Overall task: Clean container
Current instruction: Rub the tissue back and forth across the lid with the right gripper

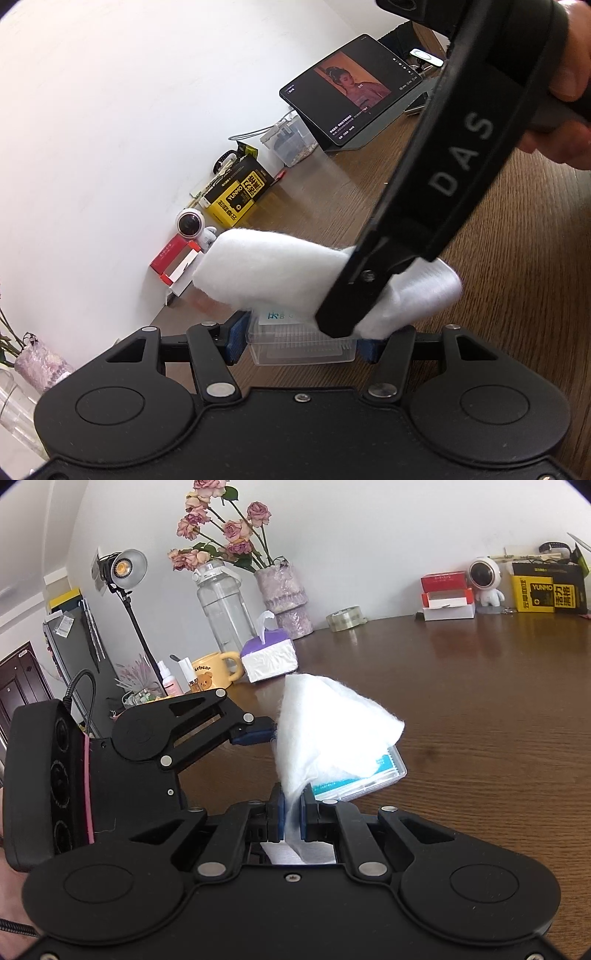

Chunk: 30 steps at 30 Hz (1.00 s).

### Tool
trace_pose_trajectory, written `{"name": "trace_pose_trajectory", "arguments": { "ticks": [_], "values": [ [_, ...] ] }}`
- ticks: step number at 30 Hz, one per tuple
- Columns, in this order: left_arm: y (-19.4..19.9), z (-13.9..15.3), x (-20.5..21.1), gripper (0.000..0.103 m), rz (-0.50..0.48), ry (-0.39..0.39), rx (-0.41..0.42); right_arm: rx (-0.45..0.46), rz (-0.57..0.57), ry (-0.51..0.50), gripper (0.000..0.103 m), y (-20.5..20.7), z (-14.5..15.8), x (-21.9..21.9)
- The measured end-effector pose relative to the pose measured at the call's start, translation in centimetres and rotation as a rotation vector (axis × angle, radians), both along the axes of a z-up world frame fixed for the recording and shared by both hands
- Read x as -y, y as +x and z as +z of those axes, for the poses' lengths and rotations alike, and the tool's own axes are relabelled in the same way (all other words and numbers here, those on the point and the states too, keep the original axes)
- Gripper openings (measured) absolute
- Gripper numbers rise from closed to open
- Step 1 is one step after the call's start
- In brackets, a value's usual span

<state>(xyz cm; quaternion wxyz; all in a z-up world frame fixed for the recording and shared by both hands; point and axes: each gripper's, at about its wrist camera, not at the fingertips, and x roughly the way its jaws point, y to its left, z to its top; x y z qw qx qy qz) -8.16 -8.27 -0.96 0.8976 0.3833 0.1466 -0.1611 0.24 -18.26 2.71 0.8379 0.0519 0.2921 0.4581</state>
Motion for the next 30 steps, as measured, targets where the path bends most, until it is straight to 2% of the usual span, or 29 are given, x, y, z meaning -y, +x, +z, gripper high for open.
{"name": "trace_pose_trajectory", "arguments": {
  "ticks": [4, 23, 30],
  "values": [
    [-0.9, 0.0, 1.1, 0.056, 0.001, 0.0, 0.0, -0.007, -0.003, -0.001, 0.008, 0.3, -0.1, 0.2],
    [0.1, 0.2, 0.2, 0.056, 0.001, 0.001, 0.001, -0.039, -0.063, -0.021, 0.008, -1.1, -1.0, 1.4],
    [-2.8, -0.3, 1.6, 0.056, 0.0, 0.004, 0.004, 0.007, -0.052, -0.011, 0.008, 0.5, 0.2, -0.1]
  ]
}}
